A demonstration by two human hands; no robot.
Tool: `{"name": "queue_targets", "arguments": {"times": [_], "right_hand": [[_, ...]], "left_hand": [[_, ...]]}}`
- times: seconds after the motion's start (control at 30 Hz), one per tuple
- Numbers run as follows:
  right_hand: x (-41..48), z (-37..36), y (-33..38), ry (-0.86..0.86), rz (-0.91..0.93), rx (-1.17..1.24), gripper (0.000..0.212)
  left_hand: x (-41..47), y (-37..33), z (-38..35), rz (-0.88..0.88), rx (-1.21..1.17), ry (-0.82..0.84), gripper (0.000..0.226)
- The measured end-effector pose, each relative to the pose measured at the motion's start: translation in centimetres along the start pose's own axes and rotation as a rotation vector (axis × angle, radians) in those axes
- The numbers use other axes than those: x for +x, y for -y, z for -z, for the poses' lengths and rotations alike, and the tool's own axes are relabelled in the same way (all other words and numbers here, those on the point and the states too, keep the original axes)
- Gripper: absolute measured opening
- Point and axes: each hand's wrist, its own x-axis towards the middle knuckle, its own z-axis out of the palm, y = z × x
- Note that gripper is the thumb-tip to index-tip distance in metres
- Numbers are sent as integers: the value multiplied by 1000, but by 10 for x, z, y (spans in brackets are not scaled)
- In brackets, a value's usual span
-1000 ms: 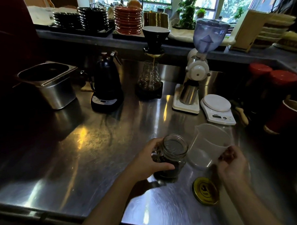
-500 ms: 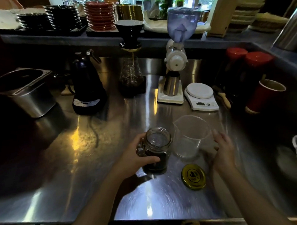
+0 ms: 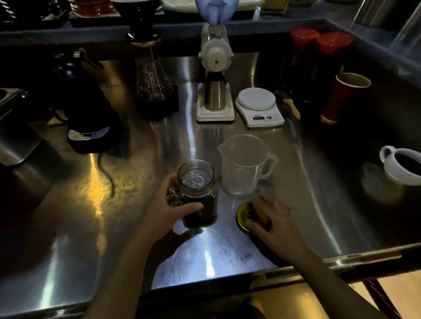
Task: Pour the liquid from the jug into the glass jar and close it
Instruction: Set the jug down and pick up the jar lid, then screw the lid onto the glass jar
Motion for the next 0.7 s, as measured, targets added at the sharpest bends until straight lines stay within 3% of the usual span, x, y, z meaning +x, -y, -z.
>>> {"name": "queue_targets", "arguments": {"times": [0.3,0.5,0.7], "right_hand": [[-4,1,-6,125,179,-197,64],[1,22,10,89,172,45,50],[14,52,55,-31,230,265,50]], "left_hand": [[-2,1,-2,32,-14,-22,70],[-2,5,-2,40,-26,-35,67],[0,10,-3,39,-75,-37,70]]}}
